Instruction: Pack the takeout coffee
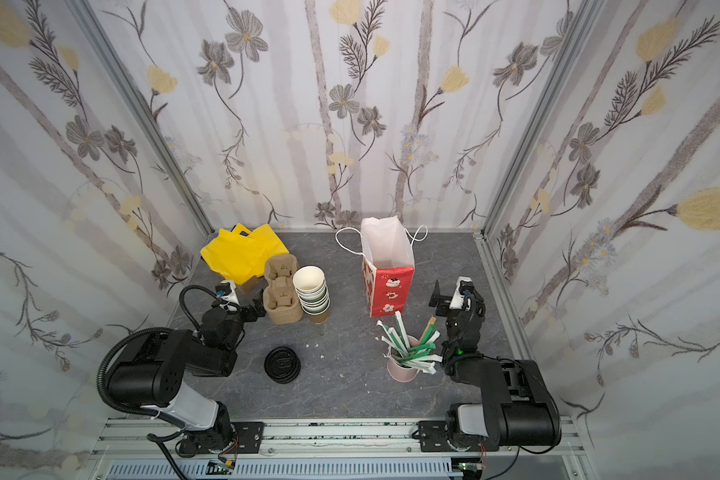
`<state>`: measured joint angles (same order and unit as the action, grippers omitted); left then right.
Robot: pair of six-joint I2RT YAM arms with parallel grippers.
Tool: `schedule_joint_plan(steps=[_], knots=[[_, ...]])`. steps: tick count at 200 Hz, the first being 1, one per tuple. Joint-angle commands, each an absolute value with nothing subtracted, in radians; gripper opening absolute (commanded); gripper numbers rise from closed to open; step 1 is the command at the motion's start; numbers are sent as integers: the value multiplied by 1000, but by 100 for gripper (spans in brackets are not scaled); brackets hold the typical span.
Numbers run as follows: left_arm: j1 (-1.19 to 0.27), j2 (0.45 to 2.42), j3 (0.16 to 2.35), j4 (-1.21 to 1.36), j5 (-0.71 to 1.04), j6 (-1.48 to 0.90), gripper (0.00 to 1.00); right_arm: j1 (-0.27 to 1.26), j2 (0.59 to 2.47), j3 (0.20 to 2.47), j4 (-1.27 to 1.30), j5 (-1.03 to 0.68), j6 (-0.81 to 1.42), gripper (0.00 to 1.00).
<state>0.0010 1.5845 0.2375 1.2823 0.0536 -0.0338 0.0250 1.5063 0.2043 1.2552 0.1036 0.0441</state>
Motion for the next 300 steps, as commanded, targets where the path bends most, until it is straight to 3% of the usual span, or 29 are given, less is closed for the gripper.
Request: schedule_joint_plan(steps=[1,75,105,131,156,181,211,241,260,300], knots=[[2,1586,244,1331,47,-46,100,26,1509,211,1292,103,34,100],[5,1575,238,1336,55,-45,100,23,1500,192,1321,112,43,100],[7,1367,177,1279,-29,-76,100,20,1337,129,1292,273,102,99],[8,1124,101,1272,-163,-97,100,17,1170,156,1110,401,159,100],[7,960,100,1210,-187,-171,100,15,1030,270,775,464,250,99],[5,858,157,1070,-75,-253,100,14,876,377,481,452,346,99],[-21,823,314,818,125,-291,98,15,738,578,141,372,470,90],[-140,853,375,792,150,-272,99,79,786,854,-112,139,514,86],[-215,872,402,763,166,-297,100,215,856,992,-216,51,506,85],[-312,808,366,661,97,-378,100,550,1112,1284,-448,62,356,86]])
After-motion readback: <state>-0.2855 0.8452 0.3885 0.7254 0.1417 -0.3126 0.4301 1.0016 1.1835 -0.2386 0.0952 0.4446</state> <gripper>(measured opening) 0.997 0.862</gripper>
